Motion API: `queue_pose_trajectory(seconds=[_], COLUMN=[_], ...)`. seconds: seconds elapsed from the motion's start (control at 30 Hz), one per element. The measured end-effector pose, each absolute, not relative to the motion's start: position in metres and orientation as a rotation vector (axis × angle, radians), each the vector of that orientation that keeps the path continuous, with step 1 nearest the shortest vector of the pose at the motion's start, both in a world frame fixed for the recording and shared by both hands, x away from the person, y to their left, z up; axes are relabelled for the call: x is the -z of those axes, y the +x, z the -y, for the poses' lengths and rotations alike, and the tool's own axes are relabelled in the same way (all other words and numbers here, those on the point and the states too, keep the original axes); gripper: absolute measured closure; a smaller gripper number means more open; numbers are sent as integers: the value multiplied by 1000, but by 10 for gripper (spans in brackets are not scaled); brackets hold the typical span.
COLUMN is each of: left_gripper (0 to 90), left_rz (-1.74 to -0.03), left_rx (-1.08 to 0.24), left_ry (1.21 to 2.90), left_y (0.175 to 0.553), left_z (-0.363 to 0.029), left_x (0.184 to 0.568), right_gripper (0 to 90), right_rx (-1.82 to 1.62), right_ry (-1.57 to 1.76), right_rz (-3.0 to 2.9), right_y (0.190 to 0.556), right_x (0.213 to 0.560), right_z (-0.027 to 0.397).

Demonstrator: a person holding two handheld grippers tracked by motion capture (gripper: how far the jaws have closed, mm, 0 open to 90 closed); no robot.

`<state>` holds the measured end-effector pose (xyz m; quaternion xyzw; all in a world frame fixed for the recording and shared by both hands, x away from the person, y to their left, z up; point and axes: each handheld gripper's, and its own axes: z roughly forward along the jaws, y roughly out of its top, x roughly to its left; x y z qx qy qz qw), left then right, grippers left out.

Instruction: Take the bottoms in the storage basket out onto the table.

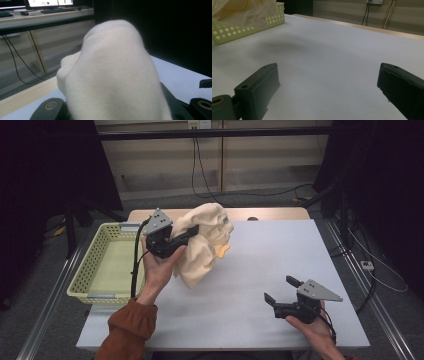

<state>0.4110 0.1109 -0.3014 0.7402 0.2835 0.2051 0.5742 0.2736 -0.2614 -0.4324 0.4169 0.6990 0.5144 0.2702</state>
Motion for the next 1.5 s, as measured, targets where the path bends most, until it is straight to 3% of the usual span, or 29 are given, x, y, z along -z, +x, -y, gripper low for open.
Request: queue_pose_trajectory(seconds=[1.5], left_gripper=[743], left_rz=[-722], left_rx=[-447], left_ry=[1842], left_y=[427], left_z=[-89], left_x=[343], right_gripper=[38], right_rx=[-1387], right_ry=[1120], right_rz=[-1889], right_y=[273], right_x=[432], right_z=[261])
